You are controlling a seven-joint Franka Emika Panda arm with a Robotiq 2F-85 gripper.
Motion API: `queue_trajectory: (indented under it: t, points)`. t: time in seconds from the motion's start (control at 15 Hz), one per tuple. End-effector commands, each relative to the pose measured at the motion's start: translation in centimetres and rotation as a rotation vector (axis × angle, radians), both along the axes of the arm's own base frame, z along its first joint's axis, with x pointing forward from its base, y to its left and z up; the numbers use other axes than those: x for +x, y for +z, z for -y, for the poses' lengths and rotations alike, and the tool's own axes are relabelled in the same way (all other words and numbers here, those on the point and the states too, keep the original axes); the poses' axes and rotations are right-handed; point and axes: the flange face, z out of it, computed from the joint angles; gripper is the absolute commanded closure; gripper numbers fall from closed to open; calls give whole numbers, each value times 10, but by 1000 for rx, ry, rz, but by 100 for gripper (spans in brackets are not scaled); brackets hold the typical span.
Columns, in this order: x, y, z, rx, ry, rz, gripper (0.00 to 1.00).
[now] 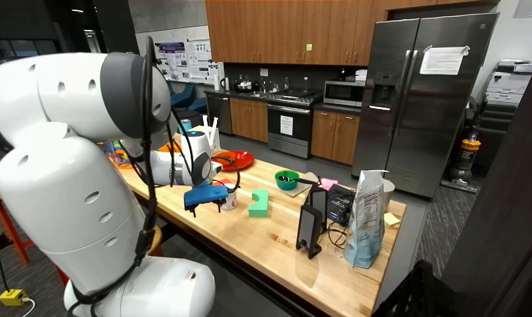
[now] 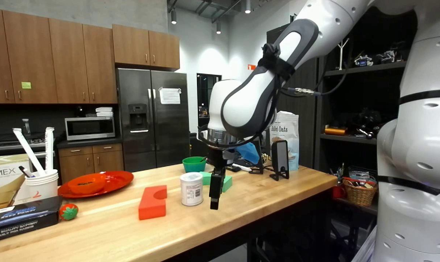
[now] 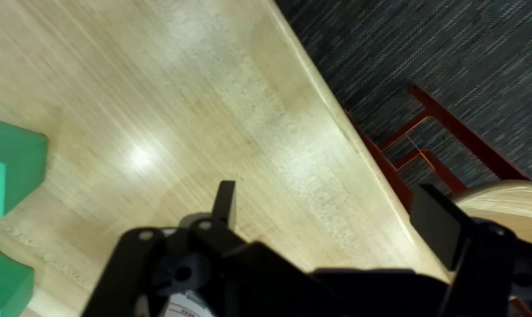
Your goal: Push the tin to the left
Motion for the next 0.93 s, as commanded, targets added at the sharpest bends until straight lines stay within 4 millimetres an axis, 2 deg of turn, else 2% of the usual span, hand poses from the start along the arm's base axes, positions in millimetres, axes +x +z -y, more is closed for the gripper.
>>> queue_trajectory:
  t: [0.0,0.13,0.4,0.87]
  points:
    - [-6,-7,4,-24,-53,-20,0]
    - [-4,-17,3,-35,-94,-1,0]
    - [15,-31,-9,-41,-121,72,0]
    - [74,-31,-20,-109,-100,228,0]
